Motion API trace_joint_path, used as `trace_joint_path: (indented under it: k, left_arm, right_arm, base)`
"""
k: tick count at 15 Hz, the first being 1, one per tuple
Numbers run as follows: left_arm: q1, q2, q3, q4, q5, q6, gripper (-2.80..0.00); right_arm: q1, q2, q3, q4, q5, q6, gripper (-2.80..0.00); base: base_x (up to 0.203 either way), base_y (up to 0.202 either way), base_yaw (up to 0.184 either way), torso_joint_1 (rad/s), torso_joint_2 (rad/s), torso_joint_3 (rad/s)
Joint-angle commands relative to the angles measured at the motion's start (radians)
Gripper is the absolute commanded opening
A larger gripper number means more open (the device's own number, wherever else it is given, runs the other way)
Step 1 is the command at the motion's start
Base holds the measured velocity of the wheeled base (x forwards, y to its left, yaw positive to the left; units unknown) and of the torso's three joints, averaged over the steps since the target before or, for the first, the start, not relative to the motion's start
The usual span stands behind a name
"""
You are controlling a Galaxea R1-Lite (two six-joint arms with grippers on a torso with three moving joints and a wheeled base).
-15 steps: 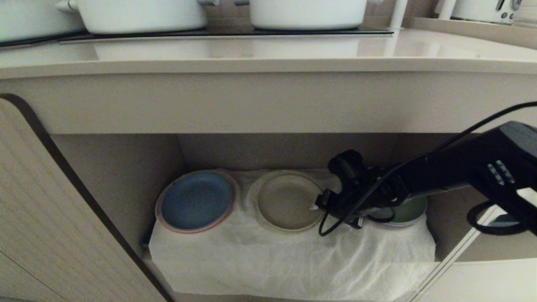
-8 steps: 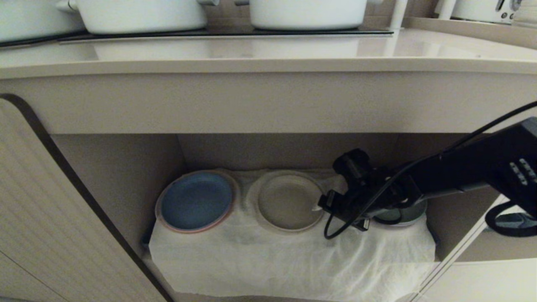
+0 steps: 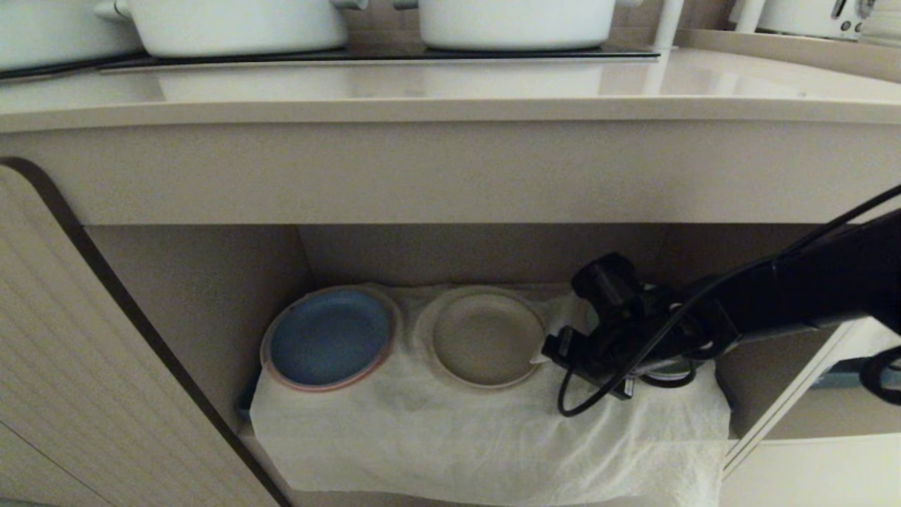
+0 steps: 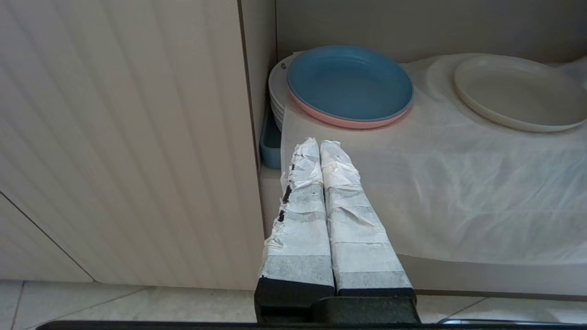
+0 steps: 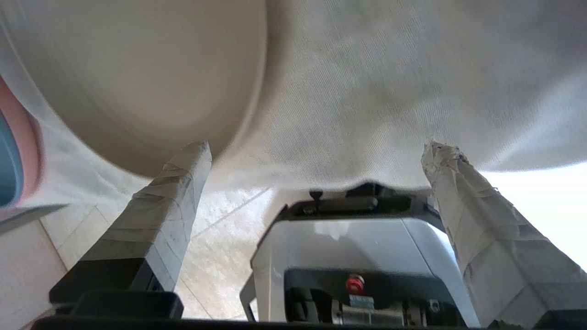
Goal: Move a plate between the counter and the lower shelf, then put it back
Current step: Put the plate in the cupboard, then pick up the plate in the cupboard
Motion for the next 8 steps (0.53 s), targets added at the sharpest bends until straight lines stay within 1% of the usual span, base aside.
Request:
trace_joint_path:
  k: [1,8]
  left_arm:
    - [0.0,0.0,0.0,-0.002,0.0,-0.001,-2.8]
    - [0.0,0.0,0.0,0.0,0.0,-0.001,-2.8]
  right_arm:
    - [0.002,-0.031,0.027,0.002,0.002,0.005,0.0]
    - [0.005,-0.109,0.14,0.001,0.006,-0.001,0.0]
  base:
    - [0.0,0.0,0.0,0.0,0.0,0.0]
    - [0.0,0.0,0.0,0.0,0.0,0.0]
